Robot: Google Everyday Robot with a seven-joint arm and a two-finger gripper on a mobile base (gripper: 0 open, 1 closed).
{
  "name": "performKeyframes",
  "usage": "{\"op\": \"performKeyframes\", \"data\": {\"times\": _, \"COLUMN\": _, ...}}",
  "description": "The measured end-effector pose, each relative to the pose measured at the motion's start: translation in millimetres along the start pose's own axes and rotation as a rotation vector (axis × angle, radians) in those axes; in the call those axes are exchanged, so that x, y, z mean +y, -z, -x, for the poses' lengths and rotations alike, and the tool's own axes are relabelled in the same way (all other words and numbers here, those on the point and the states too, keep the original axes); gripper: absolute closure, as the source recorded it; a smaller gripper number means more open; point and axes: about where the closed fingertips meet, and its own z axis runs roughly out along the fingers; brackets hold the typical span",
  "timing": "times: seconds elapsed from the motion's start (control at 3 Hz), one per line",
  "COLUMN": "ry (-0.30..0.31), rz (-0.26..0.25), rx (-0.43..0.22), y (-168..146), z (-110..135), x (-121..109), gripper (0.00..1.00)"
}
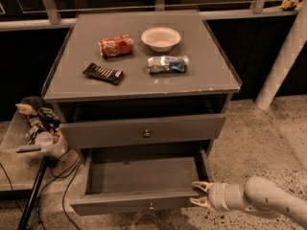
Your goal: Open middle drawer
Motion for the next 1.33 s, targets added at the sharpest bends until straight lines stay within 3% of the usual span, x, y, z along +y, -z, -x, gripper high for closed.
{"op": "performKeyframes", "data": {"times": 0.67, "ry": -0.011, "rz": -0.009, "rx": -0.010, "y": 14.3, "z": -6.0, "x": 21.9, "gripper": 1.00}}
{"op": "performKeyframes", "data": {"times": 1.0, "ry": -0.011, "rz": -0.009, "rx": -0.010, "y": 18.1, "z": -2.2, "x": 20.8, "gripper": 1.00}}
{"op": "performKeyframes", "data": {"times": 1.33, "ry": -0.011, "rz": -0.009, "rx": -0.010, "y": 18.1, "z": -2.2, "x": 20.8, "gripper": 0.81}}
